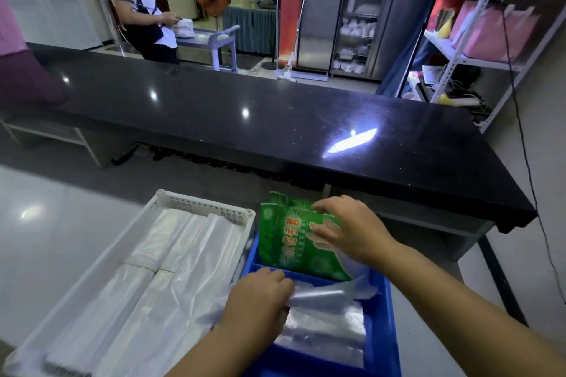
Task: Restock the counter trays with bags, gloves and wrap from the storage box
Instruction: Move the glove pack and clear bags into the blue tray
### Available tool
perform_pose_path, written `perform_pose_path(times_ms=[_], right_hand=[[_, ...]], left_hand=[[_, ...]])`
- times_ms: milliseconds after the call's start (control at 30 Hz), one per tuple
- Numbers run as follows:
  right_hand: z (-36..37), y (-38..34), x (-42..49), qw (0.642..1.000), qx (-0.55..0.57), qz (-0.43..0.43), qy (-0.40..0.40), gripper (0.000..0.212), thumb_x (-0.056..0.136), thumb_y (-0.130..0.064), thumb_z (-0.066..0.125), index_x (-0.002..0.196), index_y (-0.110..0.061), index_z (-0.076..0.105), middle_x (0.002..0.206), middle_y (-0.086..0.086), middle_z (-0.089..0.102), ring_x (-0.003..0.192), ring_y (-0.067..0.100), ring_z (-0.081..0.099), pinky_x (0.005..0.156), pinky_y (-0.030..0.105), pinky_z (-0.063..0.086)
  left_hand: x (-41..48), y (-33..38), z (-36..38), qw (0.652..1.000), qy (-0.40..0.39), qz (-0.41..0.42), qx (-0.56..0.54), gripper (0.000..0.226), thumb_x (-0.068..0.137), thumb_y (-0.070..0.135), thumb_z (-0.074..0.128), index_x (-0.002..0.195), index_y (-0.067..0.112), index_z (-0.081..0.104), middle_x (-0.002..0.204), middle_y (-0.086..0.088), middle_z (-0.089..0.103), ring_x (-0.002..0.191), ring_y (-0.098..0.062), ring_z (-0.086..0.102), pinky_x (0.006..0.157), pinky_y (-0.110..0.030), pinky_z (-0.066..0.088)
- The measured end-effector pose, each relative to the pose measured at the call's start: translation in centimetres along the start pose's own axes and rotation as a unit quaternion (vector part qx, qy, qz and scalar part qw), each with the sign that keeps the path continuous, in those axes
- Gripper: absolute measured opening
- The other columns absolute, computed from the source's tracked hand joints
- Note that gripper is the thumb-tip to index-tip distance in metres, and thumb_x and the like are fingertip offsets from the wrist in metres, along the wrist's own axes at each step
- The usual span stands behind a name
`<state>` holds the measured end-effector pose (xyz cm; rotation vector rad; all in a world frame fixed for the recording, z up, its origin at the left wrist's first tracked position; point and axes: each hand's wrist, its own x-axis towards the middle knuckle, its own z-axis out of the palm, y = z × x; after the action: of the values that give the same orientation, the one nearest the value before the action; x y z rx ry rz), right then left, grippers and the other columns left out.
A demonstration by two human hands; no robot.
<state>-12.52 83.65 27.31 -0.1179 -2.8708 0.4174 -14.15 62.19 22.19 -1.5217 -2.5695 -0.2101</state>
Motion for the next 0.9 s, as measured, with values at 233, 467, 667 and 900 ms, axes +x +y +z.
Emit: perform_pose_path(times_ms=[233, 467, 667, 900], right_hand=[[0.6, -0.6, -4.5, 0.982, -0.159, -0.105, 0.000, 0.044, 0.058, -0.035, 0.081, 0.100, -0.026, 0.069, 0.093, -0.003, 0.075, 0.081, 0.018, 0.069, 0.071, 0.030, 0.054], [4.3, 3.5, -5.7, 0.988, -0.147, 0.012, 0.055, 0.023, 0.054, -0.012, 0.083, 0.074, -0.018, 0.072, 0.068, 0.002, 0.072, 0.057, 0.022, 0.065, 0.049, 0.025, 0.049], [6.2, 4.1, -5.3, 0.981, -0.015, 0.120, -0.149, 0.038, 0.084, -0.017, 0.057, 0.119, -0.029, 0.055, 0.114, -0.001, 0.064, 0.087, 0.023, 0.061, 0.066, 0.037, 0.050], [4.9, 4.6, -4.8, 0.974, -0.097, 0.104, -0.174, 0.042, 0.087, -0.023, 0.055, 0.127, -0.033, 0.048, 0.101, 0.004, 0.068, 0.084, 0.026, 0.062, 0.066, 0.035, 0.050]], left_hand=[[7.1, 0.0, -1.3, 0.997, 0.024, -0.024, -0.069, 0.021, 0.054, 0.008, 0.070, 0.074, 0.015, 0.067, 0.071, -0.005, 0.070, 0.068, -0.028, 0.062, 0.055, -0.030, 0.043], [8.8, -1.6, 2.2, 0.995, -0.025, -0.026, -0.097, 0.020, 0.067, 0.000, 0.060, 0.082, 0.011, 0.067, 0.084, -0.011, 0.071, 0.080, -0.030, 0.064, 0.065, -0.030, 0.043], [8.4, -3.4, 4.8, 0.969, -0.173, -0.086, -0.153, 0.022, 0.085, 0.011, 0.042, 0.095, 0.022, 0.058, 0.104, -0.007, 0.066, 0.094, -0.027, 0.060, 0.073, -0.033, 0.042], [10.0, -4.0, 4.8, 0.960, -0.270, -0.063, -0.046, 0.029, 0.085, 0.007, 0.041, 0.105, 0.016, 0.061, 0.113, -0.010, 0.063, 0.102, -0.030, 0.059, 0.082, -0.036, 0.045]])
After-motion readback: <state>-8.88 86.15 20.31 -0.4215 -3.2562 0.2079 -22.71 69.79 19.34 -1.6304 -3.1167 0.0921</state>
